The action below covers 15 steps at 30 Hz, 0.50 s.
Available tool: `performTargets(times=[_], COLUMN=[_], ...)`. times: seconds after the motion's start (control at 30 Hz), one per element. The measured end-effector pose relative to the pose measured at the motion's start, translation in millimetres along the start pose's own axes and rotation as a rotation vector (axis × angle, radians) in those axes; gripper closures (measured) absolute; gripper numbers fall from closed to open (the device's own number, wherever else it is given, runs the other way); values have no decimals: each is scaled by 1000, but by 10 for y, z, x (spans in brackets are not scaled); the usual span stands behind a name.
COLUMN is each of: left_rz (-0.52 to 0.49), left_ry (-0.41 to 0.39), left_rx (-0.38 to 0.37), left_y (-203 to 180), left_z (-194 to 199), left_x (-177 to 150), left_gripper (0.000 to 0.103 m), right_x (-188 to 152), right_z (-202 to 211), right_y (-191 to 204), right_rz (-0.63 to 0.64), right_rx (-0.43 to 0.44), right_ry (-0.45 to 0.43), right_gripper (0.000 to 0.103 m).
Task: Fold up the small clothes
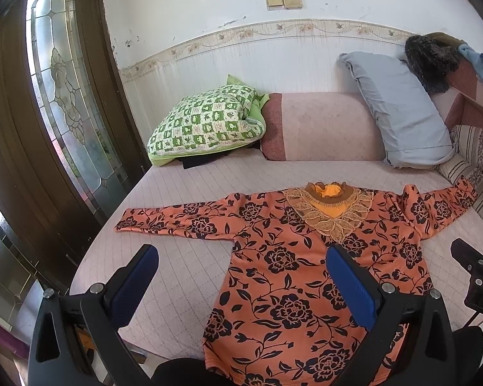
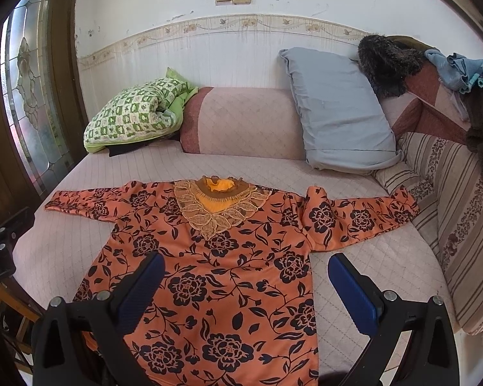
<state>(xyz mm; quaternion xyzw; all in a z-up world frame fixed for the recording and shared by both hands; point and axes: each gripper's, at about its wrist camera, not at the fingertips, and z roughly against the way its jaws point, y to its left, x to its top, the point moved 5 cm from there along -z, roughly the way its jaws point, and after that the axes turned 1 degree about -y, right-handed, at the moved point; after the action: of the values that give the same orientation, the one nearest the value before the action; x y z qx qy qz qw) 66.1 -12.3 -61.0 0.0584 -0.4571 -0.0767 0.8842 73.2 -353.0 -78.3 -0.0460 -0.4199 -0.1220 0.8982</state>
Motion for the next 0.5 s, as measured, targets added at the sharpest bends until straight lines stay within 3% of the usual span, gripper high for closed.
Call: performTargets(times=[0.27, 0.4, 0.5], left_rz=[-1, 12, 31], left_ry=[53, 195, 329], left_rx=[-19, -99, -151], left_y=[-70, -177, -297], left_z=[-371, -949, -1422], left_x=[-44, -239, -482], left_gripper=[0, 0, 0], right_x=[-26, -114, -250], right_z=[-283, -640, -1025], right_y=[-290, -842, -1509], right_rz=[-52, -160, -289], right_rx=[-11, -14, -62], right_ry=[36, 71, 111], right_gripper=[1, 1, 1])
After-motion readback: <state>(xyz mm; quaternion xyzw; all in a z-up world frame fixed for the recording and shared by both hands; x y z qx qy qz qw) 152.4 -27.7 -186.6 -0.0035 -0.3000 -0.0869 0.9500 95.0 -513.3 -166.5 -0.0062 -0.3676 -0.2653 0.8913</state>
